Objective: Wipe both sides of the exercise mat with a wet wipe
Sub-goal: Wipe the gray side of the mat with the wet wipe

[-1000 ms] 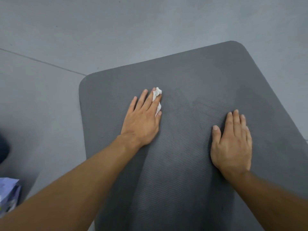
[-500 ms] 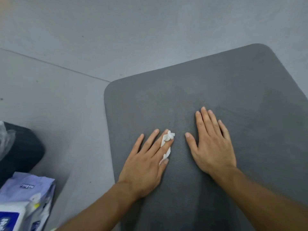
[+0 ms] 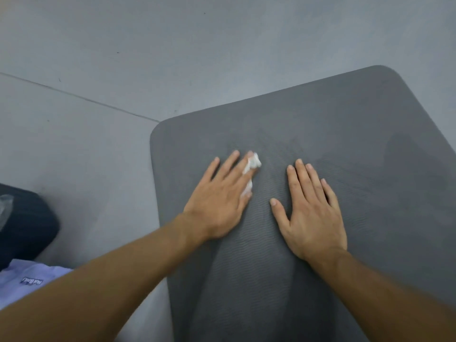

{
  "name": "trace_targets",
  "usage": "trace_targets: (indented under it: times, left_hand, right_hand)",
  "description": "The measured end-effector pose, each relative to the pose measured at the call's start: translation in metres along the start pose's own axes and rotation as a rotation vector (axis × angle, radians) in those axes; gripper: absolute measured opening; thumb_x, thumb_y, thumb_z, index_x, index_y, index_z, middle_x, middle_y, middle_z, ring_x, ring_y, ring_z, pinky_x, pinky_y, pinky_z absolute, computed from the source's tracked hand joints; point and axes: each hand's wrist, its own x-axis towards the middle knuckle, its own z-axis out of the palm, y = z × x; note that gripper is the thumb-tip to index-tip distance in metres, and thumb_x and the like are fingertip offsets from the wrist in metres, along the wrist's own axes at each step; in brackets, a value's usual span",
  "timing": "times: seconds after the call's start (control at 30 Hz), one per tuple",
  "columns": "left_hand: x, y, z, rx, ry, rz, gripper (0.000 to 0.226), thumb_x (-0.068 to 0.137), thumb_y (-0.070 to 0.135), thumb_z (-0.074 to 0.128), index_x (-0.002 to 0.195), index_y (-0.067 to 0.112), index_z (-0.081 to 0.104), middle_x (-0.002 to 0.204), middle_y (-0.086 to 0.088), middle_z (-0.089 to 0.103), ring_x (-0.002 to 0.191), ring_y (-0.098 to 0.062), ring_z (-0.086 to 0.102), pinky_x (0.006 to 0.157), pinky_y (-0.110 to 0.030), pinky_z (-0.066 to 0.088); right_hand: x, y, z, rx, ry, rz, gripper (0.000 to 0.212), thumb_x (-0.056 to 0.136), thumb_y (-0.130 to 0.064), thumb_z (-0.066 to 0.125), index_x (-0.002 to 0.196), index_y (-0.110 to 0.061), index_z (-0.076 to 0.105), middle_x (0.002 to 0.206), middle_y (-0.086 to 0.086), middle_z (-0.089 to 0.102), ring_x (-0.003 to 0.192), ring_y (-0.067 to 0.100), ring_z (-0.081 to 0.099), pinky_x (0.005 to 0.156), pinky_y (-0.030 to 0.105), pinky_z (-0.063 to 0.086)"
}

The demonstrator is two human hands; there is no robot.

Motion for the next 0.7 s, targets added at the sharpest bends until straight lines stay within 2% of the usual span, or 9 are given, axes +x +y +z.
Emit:
trace_targets:
  times: [0.1, 0.17, 0.3, 0.5, 0.6, 0.7]
  left_hand:
    - [-0.061, 0.027, 0.014, 0.039, -0.087, 0.181, 0.062, 0.11, 0.044, 0.028, 0.166, 0.02, 0.016, 0.174, 0.003, -0.002, 0.16, -0.019, -0.004, 0.128, -0.048, 0.01]
    - [-0.084, 0.027, 0.018, 0.071, -0.099, 0.225, 0.062, 0.11, 0.045, 0.031, 0.165, 0.02, 0.02, 0.174, 0.003, 0.001, 0.16, -0.02, -0.001, 0.126, -0.048, 0.012]
    - [-0.066, 0.003, 0.012, 0.061, -0.086, 0.211, 0.064, 0.11, 0.044, 0.025, 0.166, 0.025, 0.002, 0.174, 0.007, 0.002, 0.16, -0.017, -0.002, 0.128, -0.044, 0.006]
    - [0.008, -0.057, 0.0, -0.063, -0.001, -0.08, 0.062, 0.107, 0.047, 0.01, 0.166, 0.03, -0.001, 0.173, 0.008, 0.006, 0.159, -0.012, -0.004, 0.129, -0.038, -0.001]
    - [0.039, -0.091, -0.01, -0.082, -0.001, -0.203, 0.06, 0.109, 0.045, 0.012, 0.166, 0.031, -0.003, 0.174, 0.007, 0.001, 0.159, -0.013, -0.007, 0.129, -0.038, -0.003]
    - [0.047, -0.103, -0.015, -0.091, -0.021, -0.223, 0.061, 0.11, 0.044, 0.016, 0.166, 0.03, -0.003, 0.174, 0.007, -0.002, 0.159, -0.012, -0.01, 0.129, -0.04, -0.003]
  right_hand:
    - [-0.001, 0.001, 0.001, 0.009, 0.017, 0.0, 0.078, 0.103, -0.061, 0.019, 0.166, -0.015, 0.017, 0.174, 0.001, 0.009, 0.16, 0.014, 0.002, 0.13, 0.041, 0.01]
    - [-0.001, 0.001, 0.0, 0.009, 0.014, 0.0, 0.078, 0.103, -0.061, 0.02, 0.166, -0.015, 0.018, 0.174, 0.002, 0.01, 0.16, 0.014, 0.004, 0.13, 0.041, 0.01]
    - [-0.001, 0.001, -0.001, -0.002, 0.002, -0.001, 0.078, 0.103, -0.062, 0.018, 0.166, -0.016, 0.015, 0.174, 0.0, 0.008, 0.16, 0.014, 0.001, 0.13, 0.041, 0.009]
    - [-0.001, 0.001, -0.002, 0.0, -0.008, -0.004, 0.078, 0.104, -0.063, 0.016, 0.166, -0.017, 0.011, 0.174, -0.001, 0.004, 0.16, 0.013, -0.003, 0.13, 0.039, 0.005]
    - [-0.001, 0.001, -0.001, 0.0, -0.008, -0.003, 0.078, 0.104, -0.064, 0.016, 0.167, -0.018, 0.01, 0.174, -0.002, 0.003, 0.16, 0.012, -0.005, 0.13, 0.039, 0.005]
    - [-0.001, 0.001, -0.001, -0.007, 0.0, -0.006, 0.078, 0.104, -0.064, 0.016, 0.166, -0.017, 0.011, 0.174, -0.002, 0.004, 0.16, 0.012, -0.004, 0.13, 0.039, 0.007]
